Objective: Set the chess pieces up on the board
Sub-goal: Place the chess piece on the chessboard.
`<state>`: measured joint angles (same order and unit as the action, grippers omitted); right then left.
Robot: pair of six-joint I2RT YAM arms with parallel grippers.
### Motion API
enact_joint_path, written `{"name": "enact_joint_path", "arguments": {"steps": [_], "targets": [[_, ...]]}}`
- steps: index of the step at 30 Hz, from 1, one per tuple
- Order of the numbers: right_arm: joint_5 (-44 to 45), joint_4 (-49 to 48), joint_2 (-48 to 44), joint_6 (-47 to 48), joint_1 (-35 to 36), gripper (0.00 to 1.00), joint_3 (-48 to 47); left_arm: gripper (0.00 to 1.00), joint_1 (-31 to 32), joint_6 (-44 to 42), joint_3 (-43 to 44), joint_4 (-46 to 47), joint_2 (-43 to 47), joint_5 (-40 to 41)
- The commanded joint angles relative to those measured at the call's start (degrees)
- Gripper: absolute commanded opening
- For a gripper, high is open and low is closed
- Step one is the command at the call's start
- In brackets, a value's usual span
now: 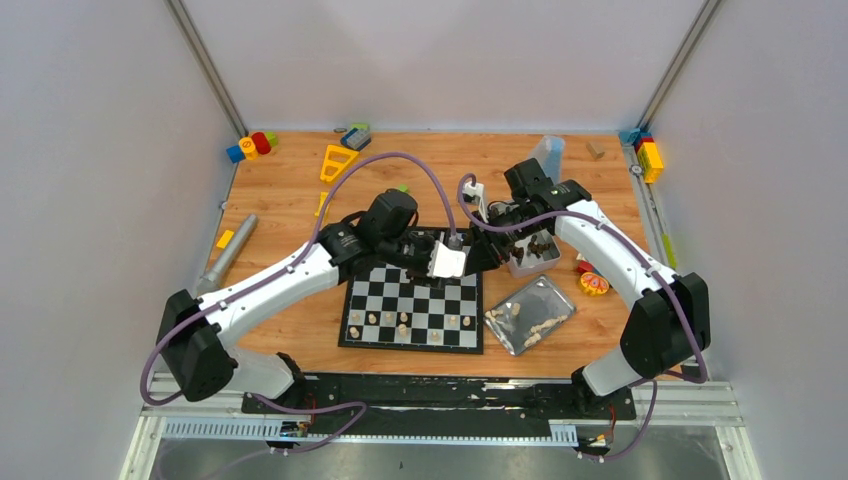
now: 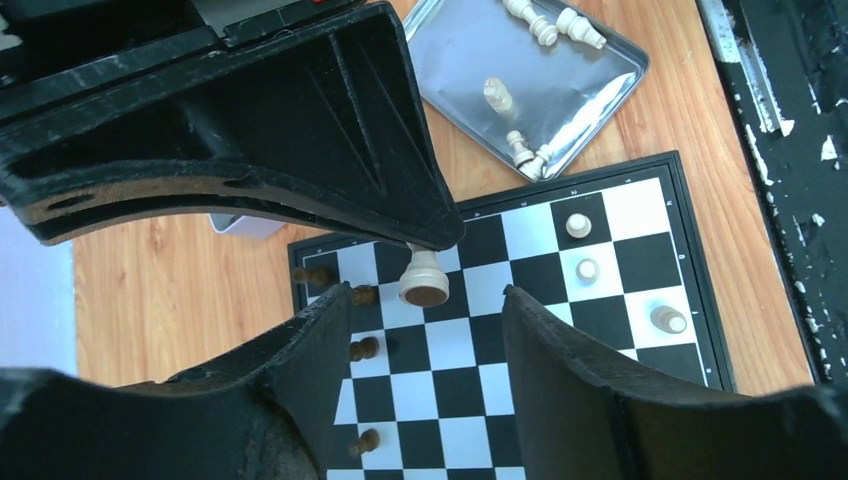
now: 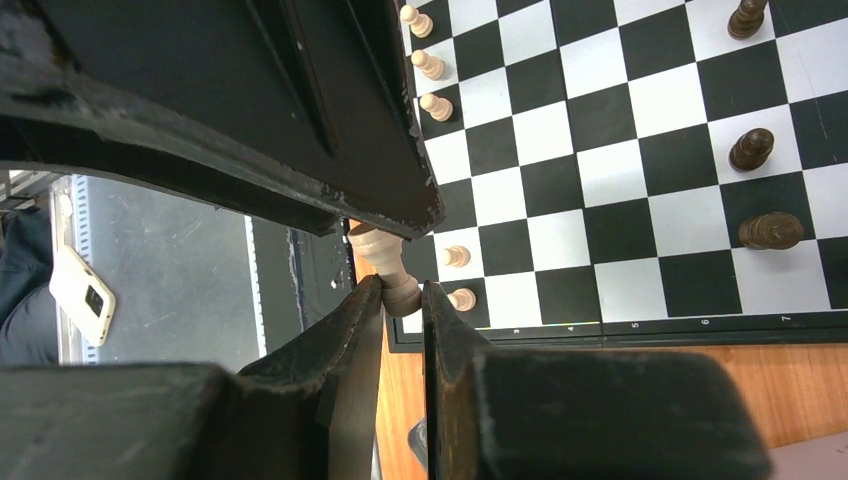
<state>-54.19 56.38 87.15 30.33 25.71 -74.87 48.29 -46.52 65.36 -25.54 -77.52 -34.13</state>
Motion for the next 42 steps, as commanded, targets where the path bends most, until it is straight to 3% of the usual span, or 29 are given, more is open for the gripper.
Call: {"name": "enact_joint_path", "arguments": {"steps": [1, 16, 21, 24, 26, 31, 35, 42], "targets": [[-3.15, -0.28, -0.14, -0.22, 0.21, 0.03, -2.36, 0.62, 1.07, -1.32, 3.1, 0.7, -0.9, 1.88], [-3.36, -0.29, 0.22, -0.53, 0.22, 0.03, -2.65, 0.41, 2.42, -1.86, 4.63, -0.76, -2.88, 3.23], [-3.2, -0.24, 0.52, -0.7, 0.26, 0.05, -2.54, 0.27, 2.42, -0.76, 5.21, -0.7, -3.36, 3.28], [-2.31, -0.42, 0.35, -1.55, 0.05, 0.14, -2.7, 0.09, 2.42, 0.13, 5.27, -0.49, -3.07, 4.06], [-2.53, -1.16, -0.4, -2.72, -1.26, 0.27, -2.72, 0.0, 2.38, 1.95, 4.35, 1.17, -2.21, 5.72], [-11.4, -5.37, -2.7, -7.31, -10.64, 0.58, -2.29, 0.0, -0.41, 14.36, -1.62, 12.15, 1.29, 4.59], [-18.28, -8.68, -2.23, -11.41, -15.82, 0.63, -1.08, 0.0, -4.03, 25.73, -3.73, 19.67, 1.31, 0.05], [-27.56, -13.01, 3.63, -16.35, -16.35, 0.66, -0.29, 0.0, -5.27, 36.69, -5.07, 28.46, -1.55, -4.03]]}}
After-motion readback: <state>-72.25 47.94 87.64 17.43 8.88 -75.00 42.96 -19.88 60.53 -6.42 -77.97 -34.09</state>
